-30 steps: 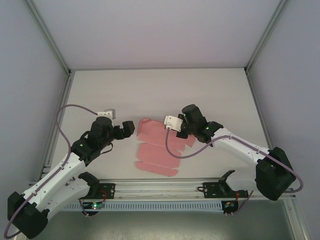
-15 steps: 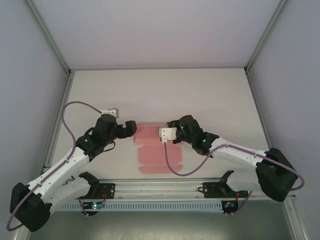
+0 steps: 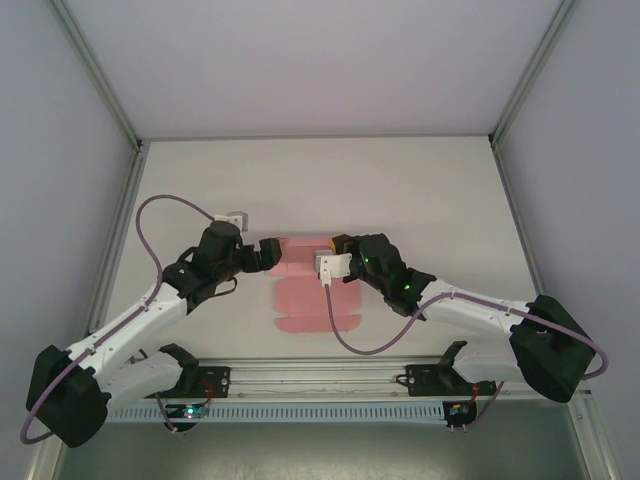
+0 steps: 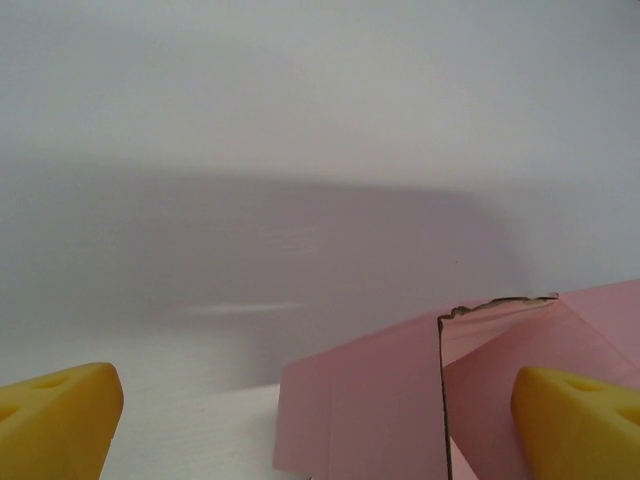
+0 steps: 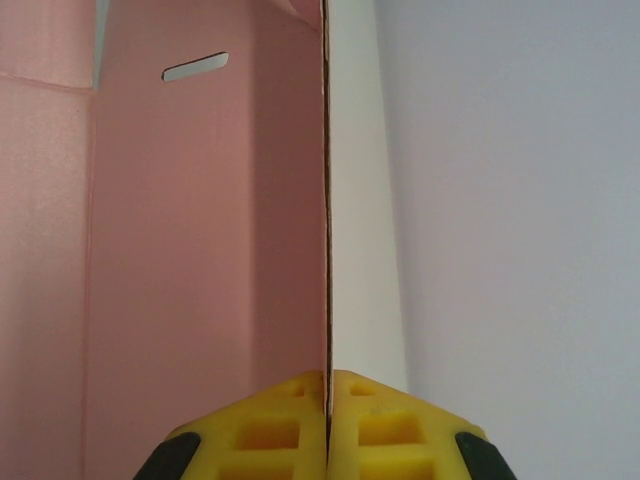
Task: Assemble paper box
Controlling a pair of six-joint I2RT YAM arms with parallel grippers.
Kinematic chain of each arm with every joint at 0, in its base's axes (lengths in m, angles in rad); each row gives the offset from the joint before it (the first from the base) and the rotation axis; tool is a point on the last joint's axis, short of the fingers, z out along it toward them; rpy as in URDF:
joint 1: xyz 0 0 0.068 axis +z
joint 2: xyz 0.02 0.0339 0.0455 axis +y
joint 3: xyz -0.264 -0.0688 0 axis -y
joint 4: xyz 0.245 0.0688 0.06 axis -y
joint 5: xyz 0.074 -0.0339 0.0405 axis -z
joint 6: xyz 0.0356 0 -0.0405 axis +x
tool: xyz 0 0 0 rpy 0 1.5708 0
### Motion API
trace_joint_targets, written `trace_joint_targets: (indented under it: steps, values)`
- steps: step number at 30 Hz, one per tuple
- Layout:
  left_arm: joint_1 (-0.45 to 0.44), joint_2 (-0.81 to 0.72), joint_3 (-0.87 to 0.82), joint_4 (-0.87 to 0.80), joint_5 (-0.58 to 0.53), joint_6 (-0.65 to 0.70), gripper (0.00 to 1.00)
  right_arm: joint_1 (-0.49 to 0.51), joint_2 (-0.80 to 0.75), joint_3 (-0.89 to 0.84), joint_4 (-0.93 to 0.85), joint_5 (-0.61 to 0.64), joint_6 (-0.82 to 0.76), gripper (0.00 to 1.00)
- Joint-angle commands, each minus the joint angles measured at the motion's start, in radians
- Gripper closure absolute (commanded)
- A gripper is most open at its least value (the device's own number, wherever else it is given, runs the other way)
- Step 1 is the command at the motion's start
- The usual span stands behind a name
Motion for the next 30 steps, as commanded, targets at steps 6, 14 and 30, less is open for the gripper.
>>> trace_joint_targets:
  steps: [6, 14, 30]
  values:
    - [-0.011, 0.049, 0.025, 0.087, 0.094, 0.029, 0.0, 0.012, -0.035, 0.018, -0.012, -0.031, 0.062, 1.0]
    - [-0.023, 0.028, -0.034, 0.205, 0.077, -0.021, 0.0, 0.022, -0.046, 0.035, -0.037, -0.077, 0.165, 1.0]
    - [-0.097, 0.102, -0.022, 0.322, -0.007, -0.08, 0.0, 0.043, -0.027, 0.016, 0.071, -0.129, 0.293, 1.0]
